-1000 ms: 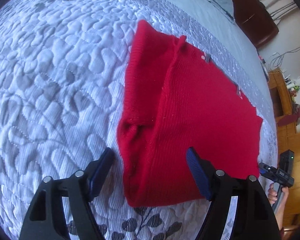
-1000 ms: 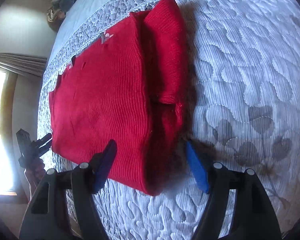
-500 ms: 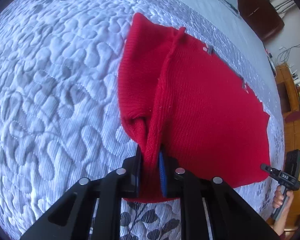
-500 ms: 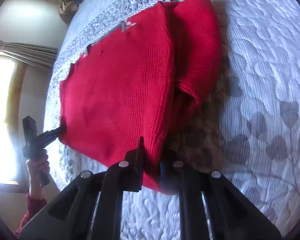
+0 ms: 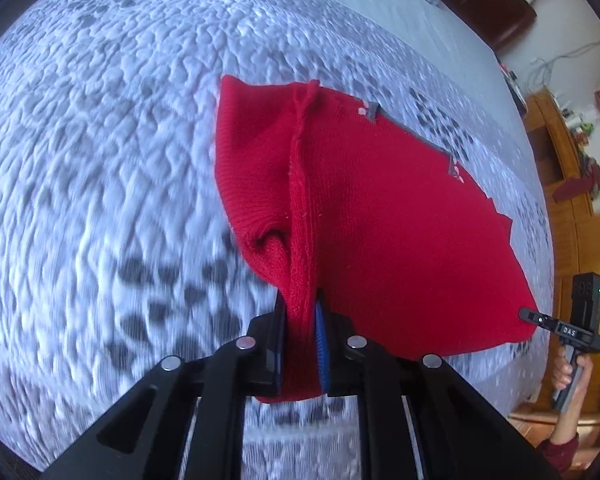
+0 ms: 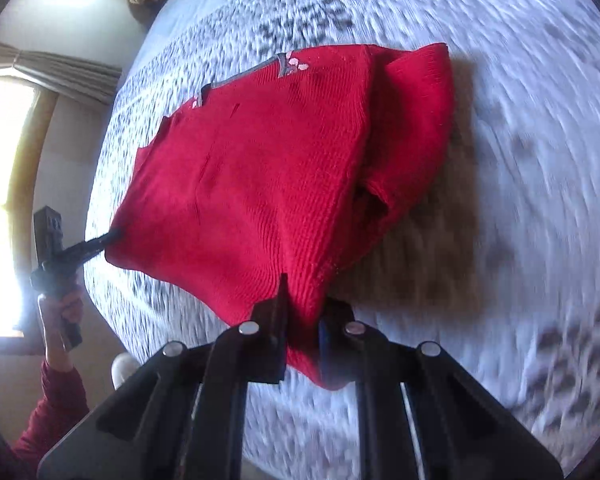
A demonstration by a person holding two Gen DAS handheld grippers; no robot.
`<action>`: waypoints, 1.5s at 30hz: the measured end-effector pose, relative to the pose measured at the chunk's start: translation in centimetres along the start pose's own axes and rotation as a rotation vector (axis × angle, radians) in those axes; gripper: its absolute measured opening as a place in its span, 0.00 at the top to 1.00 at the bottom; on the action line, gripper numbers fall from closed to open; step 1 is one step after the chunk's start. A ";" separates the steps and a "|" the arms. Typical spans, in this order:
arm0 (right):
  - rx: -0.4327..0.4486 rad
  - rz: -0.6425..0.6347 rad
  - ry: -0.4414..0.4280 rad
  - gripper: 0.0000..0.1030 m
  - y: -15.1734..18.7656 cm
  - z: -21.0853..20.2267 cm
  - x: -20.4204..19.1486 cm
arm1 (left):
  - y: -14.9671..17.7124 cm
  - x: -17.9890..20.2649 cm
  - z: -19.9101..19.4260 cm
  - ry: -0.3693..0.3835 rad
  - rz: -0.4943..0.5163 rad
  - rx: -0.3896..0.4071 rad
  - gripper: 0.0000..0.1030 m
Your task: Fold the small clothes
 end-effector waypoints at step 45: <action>0.058 0.006 0.195 0.96 -9.9 3.8 3.2 | -6.6 5.6 9.3 -0.233 0.226 0.046 0.78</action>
Point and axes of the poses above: each gripper's, at about its wrist camera, not at the fingertips, and z roughly the way its jaws point, x to its right, y to its underside, the point moved 2 cm from there along z, roughly the way its jaws point, and after that the axes turned 4 degrees about -x, right-handed, at the moved point
